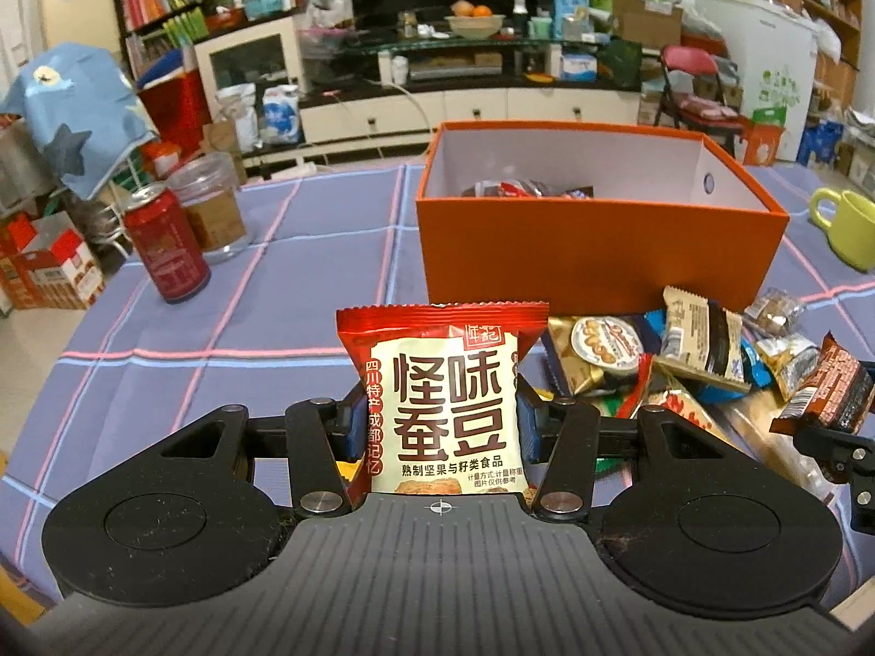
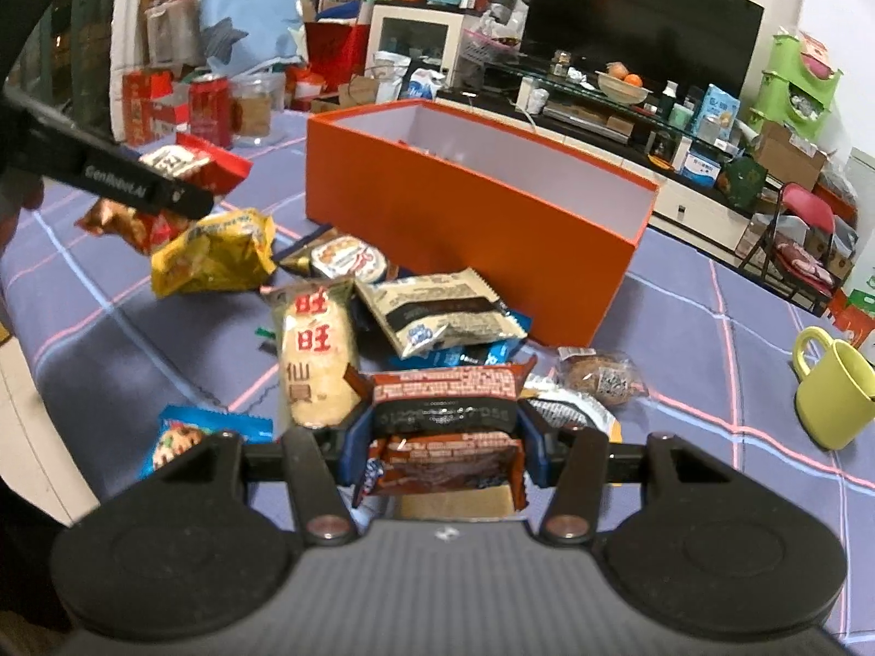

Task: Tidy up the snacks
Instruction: 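Carry both held snacks to the orange box and open both grippers, then grasp the blue cookie pack with left gripper while right grasps clear bread bag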

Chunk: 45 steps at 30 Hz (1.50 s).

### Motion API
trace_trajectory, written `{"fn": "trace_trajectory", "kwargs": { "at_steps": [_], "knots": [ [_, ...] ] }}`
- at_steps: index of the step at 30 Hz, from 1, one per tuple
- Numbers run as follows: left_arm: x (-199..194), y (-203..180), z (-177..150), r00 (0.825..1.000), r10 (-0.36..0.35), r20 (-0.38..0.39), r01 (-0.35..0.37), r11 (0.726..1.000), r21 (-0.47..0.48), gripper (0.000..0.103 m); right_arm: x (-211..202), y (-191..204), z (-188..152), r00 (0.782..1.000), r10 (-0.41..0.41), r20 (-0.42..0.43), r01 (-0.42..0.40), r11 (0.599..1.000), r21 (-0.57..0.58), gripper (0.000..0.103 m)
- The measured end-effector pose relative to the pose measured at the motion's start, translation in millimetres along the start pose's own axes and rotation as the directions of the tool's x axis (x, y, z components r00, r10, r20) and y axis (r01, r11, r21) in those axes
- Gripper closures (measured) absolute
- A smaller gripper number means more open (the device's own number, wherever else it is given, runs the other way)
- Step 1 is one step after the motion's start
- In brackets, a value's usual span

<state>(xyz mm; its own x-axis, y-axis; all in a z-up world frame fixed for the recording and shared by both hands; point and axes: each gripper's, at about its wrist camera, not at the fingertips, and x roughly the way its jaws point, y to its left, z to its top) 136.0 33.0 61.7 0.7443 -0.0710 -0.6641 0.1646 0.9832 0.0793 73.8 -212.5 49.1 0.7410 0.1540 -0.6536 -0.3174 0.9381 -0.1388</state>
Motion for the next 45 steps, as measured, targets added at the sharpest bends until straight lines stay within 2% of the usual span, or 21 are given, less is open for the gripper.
{"fn": "trace_trajectory", "kwargs": {
  "at_steps": [9,15,20,25,26,27,28,29,30,32,36,40,42,44,45],
  "knots": [
    [-16.1,10.8,17.1,0.997,-0.047,0.061,0.052,0.996,-0.072,0.083,-10.2,-2.9,11.4,0.999,-0.001,0.050,-0.001,0.999,0.044,0.049],
    [-4.9,8.3,62.2,0.992,-0.053,0.112,0.062,0.994,-0.086,0.083,-7.2,-24.1,51.3,0.992,-0.003,0.125,-0.013,0.991,0.132,0.049],
    [41.2,-4.1,113.7,0.990,-0.077,0.118,0.088,0.991,-0.097,0.083,34.1,-55.3,107.2,0.984,-0.033,0.175,-0.005,0.977,0.212,0.049],
    [109.0,-16.2,152.1,0.997,-0.045,0.055,0.049,0.995,-0.082,0.082,92.7,-73.2,146.3,0.985,-0.050,0.163,0.008,0.970,0.244,0.049],
    [120.9,-17.4,155.9,0.998,-0.045,0.037,0.047,0.996,-0.074,0.080,103.8,-75.2,150.7,0.987,-0.059,0.151,0.021,0.971,0.240,0.045],
    [127.3,-17.5,156.9,0.998,-0.057,0.029,0.059,0.996,-0.065,0.073,111.4,-76.8,153.6,0.988,-0.071,0.138,0.037,0.971,0.234,0.041],
    [129.3,-16.2,156.4,0.997,-0.072,0.028,0.073,0.995,-0.060,0.072,115.5,-78.4,155.3,0.989,-0.075,0.127,0.044,0.972,0.231,0.039],
    [123.4,-12.7,154.4,0.996,-0.072,0.046,0.075,0.995,-0.066,0.067,114.4,-80.1,156.0,0.989,-0.074,0.124,0.045,0.973,0.228,0.038],
    [116.5,-9.1,151.3,0.995,-0.075,0.066,0.079,0.994,-0.070,0.055,106.6,-81.6,154.7,0.987,-0.076,0.143,0.044,0.975,0.219,0.036],
    [95.8,0.1,143.2,0.990,-0.084,0.111,0.093,0.993,-0.075,0.049,84.7,-85.6,146.6,0.979,-0.101,0.178,0.063,0.976,0.209,0.033],
    [53.9,24.2,114.3,0.988,-0.075,0.135,0.090,0.990,-0.110,0.046,30.2,-102.7,105.8,0.964,-0.167,0.207,0.110,0.959,0.261,0.029],
    [13.9,37.5,70.3,0.993,-0.058,0.101,0.073,0.986,-0.153,0.044,-7.7,-101.7,56.4,0.970,-0.184,0.157,0.133,0.948,0.288,0.028],
    [-4.4,34.5,46.7,0.995,-0.063,0.079,0.075,0.985,-0.157,0.044,-15.7,-92.9,33.3,0.978,-0.161,0.133,0.122,0.958,0.260,0.027],
    [-22.8,27.1,18.4,0.997,-0.049,0.062,0.059,0.982,-0.180,0.040,-15.7,-83.5,12.2,0.988,-0.113,0.102,0.093,0.979,0.183,0.025],
    [-29.9,21.3,4.5,0.998,-0.046,0.048,0.054,0.981,-0.187,0.039,-13.4,-78.4,4.4,0.990,-0.114,0.088,0.100,0.985,0.143,0.025]
  ]
}}
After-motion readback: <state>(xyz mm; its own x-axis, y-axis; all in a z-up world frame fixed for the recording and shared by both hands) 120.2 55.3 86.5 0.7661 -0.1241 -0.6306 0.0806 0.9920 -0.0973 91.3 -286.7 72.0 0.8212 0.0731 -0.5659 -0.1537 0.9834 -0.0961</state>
